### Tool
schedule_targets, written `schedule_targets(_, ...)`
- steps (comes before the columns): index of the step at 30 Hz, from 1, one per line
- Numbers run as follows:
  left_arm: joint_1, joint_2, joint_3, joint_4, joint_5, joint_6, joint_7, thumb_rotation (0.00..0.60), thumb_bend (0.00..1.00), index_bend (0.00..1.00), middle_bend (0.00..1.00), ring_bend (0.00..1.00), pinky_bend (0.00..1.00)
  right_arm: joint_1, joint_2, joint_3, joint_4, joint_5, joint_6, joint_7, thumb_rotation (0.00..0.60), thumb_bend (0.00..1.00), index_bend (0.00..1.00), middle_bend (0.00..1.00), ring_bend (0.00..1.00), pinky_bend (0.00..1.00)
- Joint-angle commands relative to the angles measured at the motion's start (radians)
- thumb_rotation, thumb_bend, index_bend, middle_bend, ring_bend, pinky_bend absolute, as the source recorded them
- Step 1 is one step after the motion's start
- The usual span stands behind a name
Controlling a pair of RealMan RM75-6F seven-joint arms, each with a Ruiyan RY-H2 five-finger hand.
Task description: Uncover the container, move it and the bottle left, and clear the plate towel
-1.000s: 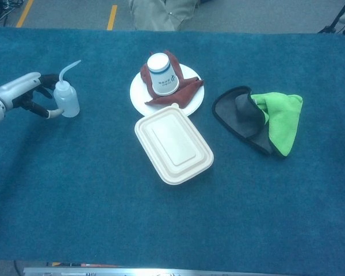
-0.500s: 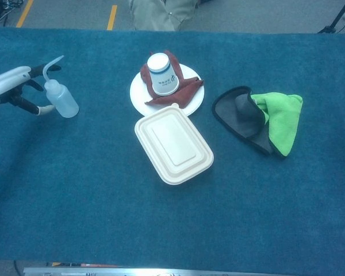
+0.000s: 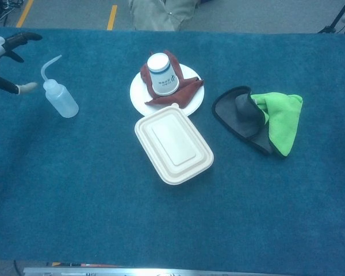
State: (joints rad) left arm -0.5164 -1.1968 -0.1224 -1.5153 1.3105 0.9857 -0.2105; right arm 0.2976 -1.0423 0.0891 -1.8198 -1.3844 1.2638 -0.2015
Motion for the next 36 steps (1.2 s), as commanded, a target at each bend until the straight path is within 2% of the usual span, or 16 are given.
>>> schedule_targets(1, 0.018, 0.028, 0.007, -0.024, 0.056, 0.053, 0.003, 0.600, 0.32, 0.00, 0.00, 0.01, 0.20, 0.000, 0.000, 0.000, -0.001, 0.001, -0.001, -0.002, 0.600, 0.22, 0.05, 0.22, 0.19, 0.43)
schedule_targets(6, 0.041, 0.049, 0.043, -0.021, 0.169, 0.127, -0.025, 0.600, 0.32, 0.00, 0.00, 0.01, 0.19, 0.001, -0.002, 0.000, -0.004, 0.005, -0.004, -0.010, 0.600, 0.22, 0.05, 0.22, 0.19, 0.43)
schedule_targets(12, 0.056, 0.028, 0.100, 0.037, 0.339, 0.234, -0.057, 0.600, 0.32, 0.00, 0.00, 0.01, 0.19, 0.002, -0.006, -0.001, -0.009, 0.006, -0.008, -0.022, 0.600, 0.22, 0.05, 0.22, 0.19, 0.43)
schedule_targets(16, 0.047, 0.018, 0.136, 0.063, 0.429, 0.261, -0.026, 0.600, 0.32, 0.00, 0.00, 0.01, 0.19, 0.003, -0.008, -0.002, -0.014, 0.007, -0.008, -0.029, 0.600, 0.22, 0.05, 0.22, 0.19, 0.43)
schedule_targets(25, -0.013, -0.011, 0.190, 0.060, 0.531, 0.195, 0.087, 0.600, 0.32, 0.00, 0.00, 0.00, 0.17, -0.001, -0.005, -0.005, -0.025, 0.010, -0.007, -0.037, 0.600, 0.22, 0.05, 0.22, 0.19, 0.43)
schedule_targets(36, -0.099, -0.106, 0.228, 0.095, 0.600, 0.090, 0.176, 0.600, 0.32, 0.00, 0.00, 0.00, 0.15, -0.010, 0.005, -0.009, -0.026, 0.010, -0.004, -0.026, 0.600, 0.22, 0.05, 0.22, 0.19, 0.43)
